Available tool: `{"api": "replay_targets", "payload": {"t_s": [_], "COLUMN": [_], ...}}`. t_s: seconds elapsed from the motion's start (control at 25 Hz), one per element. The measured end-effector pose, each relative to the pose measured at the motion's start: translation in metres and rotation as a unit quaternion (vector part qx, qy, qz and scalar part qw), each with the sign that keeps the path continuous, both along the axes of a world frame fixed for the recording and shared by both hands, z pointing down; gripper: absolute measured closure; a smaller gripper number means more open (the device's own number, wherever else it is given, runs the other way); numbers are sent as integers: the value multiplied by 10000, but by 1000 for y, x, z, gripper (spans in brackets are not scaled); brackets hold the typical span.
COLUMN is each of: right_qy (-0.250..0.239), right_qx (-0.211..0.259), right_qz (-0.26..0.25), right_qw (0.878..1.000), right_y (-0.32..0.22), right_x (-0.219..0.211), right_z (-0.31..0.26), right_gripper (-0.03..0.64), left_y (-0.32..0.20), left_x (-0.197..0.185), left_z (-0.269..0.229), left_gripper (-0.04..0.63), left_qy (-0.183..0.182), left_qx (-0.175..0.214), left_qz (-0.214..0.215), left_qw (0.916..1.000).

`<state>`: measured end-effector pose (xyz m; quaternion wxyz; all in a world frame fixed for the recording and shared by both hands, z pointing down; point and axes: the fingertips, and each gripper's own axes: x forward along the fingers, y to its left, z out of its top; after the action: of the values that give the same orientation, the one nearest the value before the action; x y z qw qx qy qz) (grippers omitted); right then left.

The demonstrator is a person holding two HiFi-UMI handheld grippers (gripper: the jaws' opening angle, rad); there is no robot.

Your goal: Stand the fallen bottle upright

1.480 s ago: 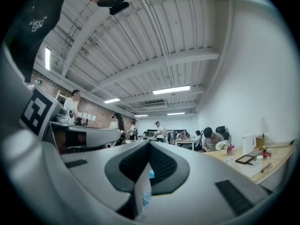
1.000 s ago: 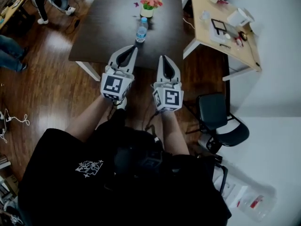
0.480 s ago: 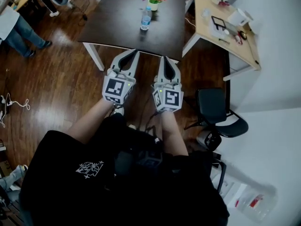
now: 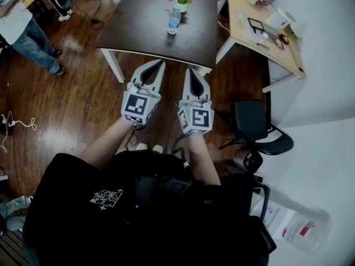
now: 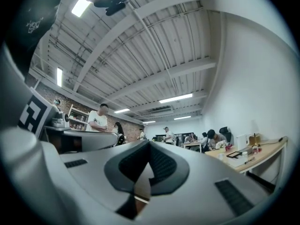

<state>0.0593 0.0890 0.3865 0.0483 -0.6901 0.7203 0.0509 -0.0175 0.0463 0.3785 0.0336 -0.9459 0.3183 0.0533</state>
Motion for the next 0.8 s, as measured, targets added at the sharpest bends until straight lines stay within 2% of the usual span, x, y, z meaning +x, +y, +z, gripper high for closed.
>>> {"api": "replay_targets", "payload": {"t_s": [0.2,0.8], "right_qy": [20,128], "right_qx": [-106,-110], "right_qz": [48,54], "right_qw": [9999,9998], "right_y": [4,6], "right_x": [-14,-33], "right_z": [1,-2], "right_gripper": [600,600], "left_y": [6,13], "left_x": [-10,-32], "left_z": [-5,-5], "left_gripper": [603,603], "left_qy": [76,125], "left_qx": [104,-4], "left_qz": [71,113], "left_qw": [9999,9999]}}
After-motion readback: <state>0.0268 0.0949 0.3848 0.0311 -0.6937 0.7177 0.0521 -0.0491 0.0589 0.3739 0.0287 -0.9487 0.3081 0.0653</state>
